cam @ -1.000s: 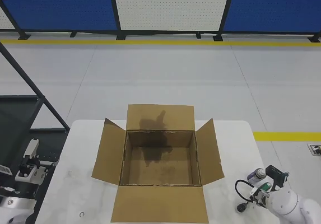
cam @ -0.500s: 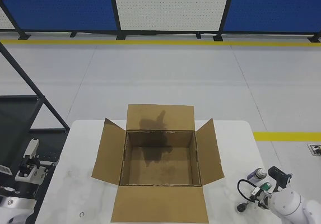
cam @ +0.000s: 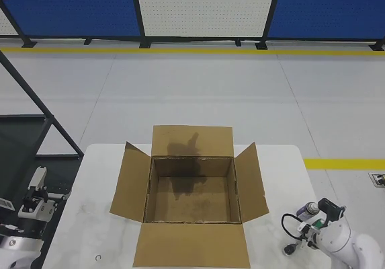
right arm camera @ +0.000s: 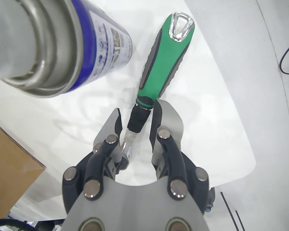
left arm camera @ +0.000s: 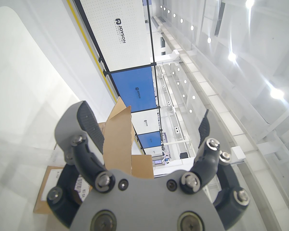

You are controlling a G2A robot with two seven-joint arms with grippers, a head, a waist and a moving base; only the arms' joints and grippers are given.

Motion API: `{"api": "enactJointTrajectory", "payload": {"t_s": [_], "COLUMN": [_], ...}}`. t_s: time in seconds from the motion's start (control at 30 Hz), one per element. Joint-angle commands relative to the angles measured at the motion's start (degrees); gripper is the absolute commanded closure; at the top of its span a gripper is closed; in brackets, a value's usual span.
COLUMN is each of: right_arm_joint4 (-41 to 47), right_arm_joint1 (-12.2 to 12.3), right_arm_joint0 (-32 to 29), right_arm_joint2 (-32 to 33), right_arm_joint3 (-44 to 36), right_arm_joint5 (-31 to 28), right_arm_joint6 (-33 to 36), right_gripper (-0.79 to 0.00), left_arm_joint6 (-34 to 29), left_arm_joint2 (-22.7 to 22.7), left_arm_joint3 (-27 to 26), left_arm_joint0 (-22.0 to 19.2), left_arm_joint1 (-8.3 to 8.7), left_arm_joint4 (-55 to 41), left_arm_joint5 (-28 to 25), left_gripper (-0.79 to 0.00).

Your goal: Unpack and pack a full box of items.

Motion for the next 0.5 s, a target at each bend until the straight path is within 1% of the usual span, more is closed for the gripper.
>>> {"api": "enactJointTrajectory", "payload": {"t_s": [0.0, 0.2, 0.47], "right_arm_joint4": [-0.75, -3.35, -7.44], "right_arm_joint1": [-0.49, -2.32, -5.06], "right_arm_joint0": [-0.04, -0.32, 1.22], "right_arm_joint2": [0.54, 1.3, 2.1], "right_arm_joint3": [0.01, -0.56, 0.09], "right_arm_joint5": [-0.38, -1.21, -2.81], "right_arm_joint6": [0.39, 1.22, 2.82], "right_gripper": [-0.28, -0.274, -0.271], "left_arm_joint6": [0.0, 0.0, 0.0], "left_arm_joint2": [0.0, 0.0, 0.0], "left_arm_joint3": [0.0, 0.0, 0.0], "left_arm_joint0": [0.0, 0.0, 0.0], "left_arm_joint1": [0.0, 0.0, 0.0], "left_arm_joint4": [0.0, 0.0, 0.0], "left_arm_joint5": [0.0, 0.0, 0.0], "left_gripper": [-0.785, -0.785, -0.785]}}
